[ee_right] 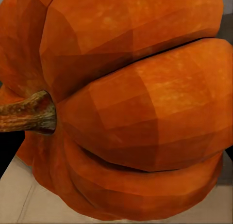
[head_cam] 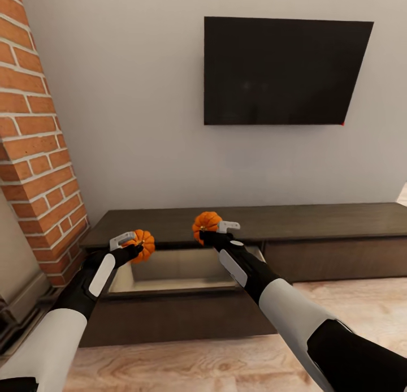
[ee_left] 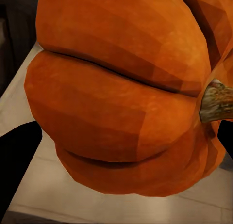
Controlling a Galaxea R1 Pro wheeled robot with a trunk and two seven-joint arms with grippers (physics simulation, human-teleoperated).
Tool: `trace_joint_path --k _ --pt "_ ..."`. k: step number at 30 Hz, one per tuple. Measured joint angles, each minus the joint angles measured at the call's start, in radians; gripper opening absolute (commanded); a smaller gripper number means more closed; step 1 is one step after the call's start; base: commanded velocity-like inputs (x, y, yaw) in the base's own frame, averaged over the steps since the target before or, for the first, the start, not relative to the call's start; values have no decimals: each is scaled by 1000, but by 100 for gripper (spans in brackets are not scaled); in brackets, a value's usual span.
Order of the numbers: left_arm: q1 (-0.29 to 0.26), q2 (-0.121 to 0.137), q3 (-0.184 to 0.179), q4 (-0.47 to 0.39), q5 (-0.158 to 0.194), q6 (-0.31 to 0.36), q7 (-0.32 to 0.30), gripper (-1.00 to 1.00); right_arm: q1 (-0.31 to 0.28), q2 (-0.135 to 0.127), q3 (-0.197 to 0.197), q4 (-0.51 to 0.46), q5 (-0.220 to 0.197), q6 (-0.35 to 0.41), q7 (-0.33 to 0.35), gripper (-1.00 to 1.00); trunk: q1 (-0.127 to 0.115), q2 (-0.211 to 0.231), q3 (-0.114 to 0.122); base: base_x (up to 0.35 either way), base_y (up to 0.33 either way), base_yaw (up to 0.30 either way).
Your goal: Place each of the two pumpkins and all three candles from the living room inside a cabinet in the living room (use any cabinet), then make sure every cabinet is closed, and position the cauldron so it is next to a table in the living room.
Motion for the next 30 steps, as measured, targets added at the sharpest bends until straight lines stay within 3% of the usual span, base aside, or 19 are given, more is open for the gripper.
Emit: trace_joint_path --k 9,19,30 --pt "0 1 -1 -2 2 -1 -1 -100 0 -1 0 -1 0 -2 5 -100 0 0 2 201 -64 -44" --pt "0 1 -1 -5 0 0 -2 -100 0 -1 -1 -2 1 -3 6 -100 0 0 2 23 -2 -7" --pt "0 2 -2 -3 -1 0 -1 -100 0 -1 0 -7 0 -3 5 -100 6 -2 -40 0 0 0"
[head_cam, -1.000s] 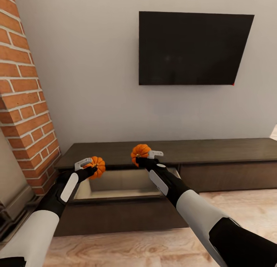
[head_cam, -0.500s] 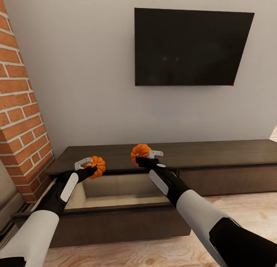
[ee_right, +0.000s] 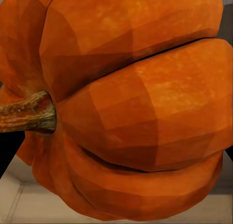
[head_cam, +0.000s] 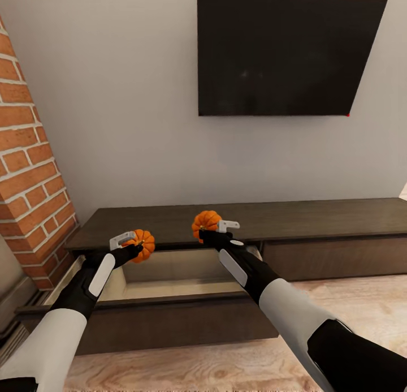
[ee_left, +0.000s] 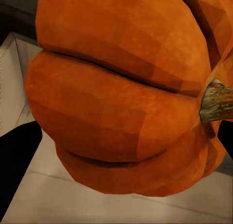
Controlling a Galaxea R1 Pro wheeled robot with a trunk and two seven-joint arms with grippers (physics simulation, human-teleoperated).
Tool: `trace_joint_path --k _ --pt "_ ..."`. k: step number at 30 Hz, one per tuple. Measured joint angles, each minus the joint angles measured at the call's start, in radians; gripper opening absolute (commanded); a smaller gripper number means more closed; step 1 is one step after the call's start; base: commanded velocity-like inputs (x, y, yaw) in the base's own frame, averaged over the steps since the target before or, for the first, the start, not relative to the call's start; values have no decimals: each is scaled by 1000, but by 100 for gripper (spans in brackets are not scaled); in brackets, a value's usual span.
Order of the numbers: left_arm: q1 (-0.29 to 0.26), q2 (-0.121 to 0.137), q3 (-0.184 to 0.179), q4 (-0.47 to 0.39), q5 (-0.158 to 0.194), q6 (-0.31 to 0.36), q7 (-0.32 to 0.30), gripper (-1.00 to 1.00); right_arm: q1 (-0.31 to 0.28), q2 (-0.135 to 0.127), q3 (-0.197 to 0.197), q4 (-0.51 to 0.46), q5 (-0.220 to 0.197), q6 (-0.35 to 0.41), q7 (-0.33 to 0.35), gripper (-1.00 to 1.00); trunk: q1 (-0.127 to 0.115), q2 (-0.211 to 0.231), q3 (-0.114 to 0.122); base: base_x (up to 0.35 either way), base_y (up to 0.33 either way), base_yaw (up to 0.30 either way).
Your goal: Place each of the two pumpkins and all three candles from the living room inside a cabinet in the living room (use any cabinet), then make sure every cabinet is closed, and position the cauldron so it is next to a table in the living room.
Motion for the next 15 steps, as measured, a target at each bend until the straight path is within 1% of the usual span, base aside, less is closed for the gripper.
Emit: trace_joint_path --k 7,12,15 --pt "0 1 0 1 0 0 0 -100 0 -1 0 -1 -1 10 -1 -100 3 -2 -27 0 0 0" --pt "0 -1 0 3 0 0 0 -100 0 -1 -1 -1 -5 77 -1 -100 5 -3 -47 0 0 0" --pt "0 -1 0 4 0 0 0 -100 0 -1 -3 2 -26 112 -5 -100 7 -3 -58 0 0 0"
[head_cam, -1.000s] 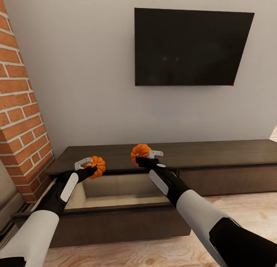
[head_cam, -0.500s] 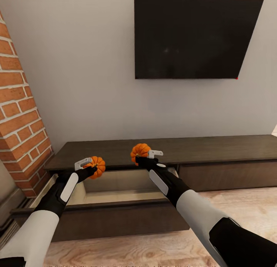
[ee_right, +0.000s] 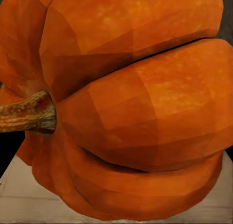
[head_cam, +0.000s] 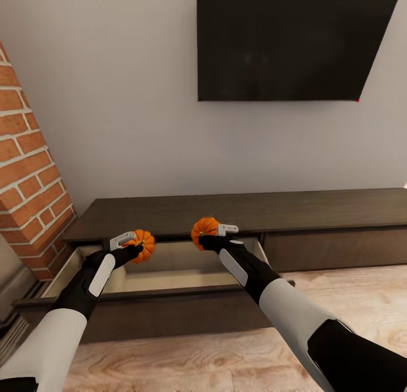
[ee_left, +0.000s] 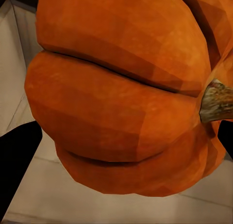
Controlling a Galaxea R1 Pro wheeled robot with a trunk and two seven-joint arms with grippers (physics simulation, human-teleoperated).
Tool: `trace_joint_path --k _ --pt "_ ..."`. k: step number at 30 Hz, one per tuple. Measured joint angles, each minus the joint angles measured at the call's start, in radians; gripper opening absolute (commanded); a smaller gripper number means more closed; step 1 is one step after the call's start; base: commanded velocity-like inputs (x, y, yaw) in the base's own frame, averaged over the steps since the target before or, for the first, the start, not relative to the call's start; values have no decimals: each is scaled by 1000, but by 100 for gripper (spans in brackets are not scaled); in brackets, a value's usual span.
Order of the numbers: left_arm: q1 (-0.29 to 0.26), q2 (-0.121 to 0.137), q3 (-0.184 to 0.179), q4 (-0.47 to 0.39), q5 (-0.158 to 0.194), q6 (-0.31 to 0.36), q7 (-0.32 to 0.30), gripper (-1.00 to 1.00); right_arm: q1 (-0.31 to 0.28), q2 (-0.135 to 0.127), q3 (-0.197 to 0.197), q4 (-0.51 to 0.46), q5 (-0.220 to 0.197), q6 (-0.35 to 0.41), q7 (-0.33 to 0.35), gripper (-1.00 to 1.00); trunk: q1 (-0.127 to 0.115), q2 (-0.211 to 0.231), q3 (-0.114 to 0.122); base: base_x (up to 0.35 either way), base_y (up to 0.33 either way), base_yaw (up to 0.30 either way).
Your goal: Place each of the two pumpkins and all three candles from the living room inside a cabinet in the living room (use any cabinet), then make sure every cabinet is closed, and position the cauldron so it is next to a table in the living room.
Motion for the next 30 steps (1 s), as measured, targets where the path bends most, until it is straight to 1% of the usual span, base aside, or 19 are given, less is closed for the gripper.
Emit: trace_joint_path --k 3,6,13,30 --pt "0 0 0 1 0 0 0 -100 0 0 0 8 -23 34 -2 -100 1 -1 -12 0 0 0" --pt "0 0 -1 1 0 0 0 -100 0 0 -1 11 -24 42 -3 -100 3 -1 -23 0 0 0" --pt "0 -1 -3 2 0 0 -3 -100 0 -1 0 11 -10 20 -3 -100 6 -3 -50 0 0 0" --pt "0 -1 -3 2 2 1 -8 -100 0 -1 1 2 -10 8 -2 -100 13 -7 -116 0 0 0"
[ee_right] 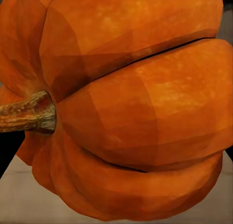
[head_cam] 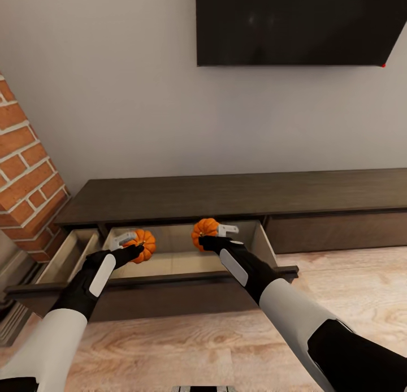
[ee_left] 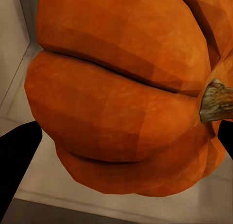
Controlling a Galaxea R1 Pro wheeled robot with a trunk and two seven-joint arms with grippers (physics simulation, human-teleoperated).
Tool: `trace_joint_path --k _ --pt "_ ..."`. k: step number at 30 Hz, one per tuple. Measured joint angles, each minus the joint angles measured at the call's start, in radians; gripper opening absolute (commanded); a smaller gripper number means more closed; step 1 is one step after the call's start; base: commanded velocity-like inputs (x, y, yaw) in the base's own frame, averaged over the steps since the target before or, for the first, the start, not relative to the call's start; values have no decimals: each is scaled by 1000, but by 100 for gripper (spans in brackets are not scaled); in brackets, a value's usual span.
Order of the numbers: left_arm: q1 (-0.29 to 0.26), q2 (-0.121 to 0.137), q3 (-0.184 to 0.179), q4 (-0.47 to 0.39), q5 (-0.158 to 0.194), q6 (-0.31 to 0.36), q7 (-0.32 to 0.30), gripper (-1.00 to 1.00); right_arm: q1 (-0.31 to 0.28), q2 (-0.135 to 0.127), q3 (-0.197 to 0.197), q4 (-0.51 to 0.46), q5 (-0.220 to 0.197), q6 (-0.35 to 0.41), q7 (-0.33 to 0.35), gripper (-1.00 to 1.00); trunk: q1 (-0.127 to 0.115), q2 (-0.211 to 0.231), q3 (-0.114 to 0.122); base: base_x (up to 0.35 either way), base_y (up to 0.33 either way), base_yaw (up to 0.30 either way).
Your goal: Place each of the two pumpkins and all three candles from the living room inside a cabinet in the living room (use any cabinet), then make sure every cabinet is closed, and position the cauldron so it is next to a table in the living room.
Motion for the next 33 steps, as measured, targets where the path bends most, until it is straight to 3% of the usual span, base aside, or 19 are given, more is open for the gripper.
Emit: trace_joint_path --k 17,33 --pt "0 0 0 -2 0 0 -2 -100 0 0 0 1 1 0 0 -100 8 -4 -66 0 0 0" --pt "0 -1 -1 -4 0 0 -3 -100 0 0 0 0 2 1 0 -100 7 -4 -66 82 -35 0"
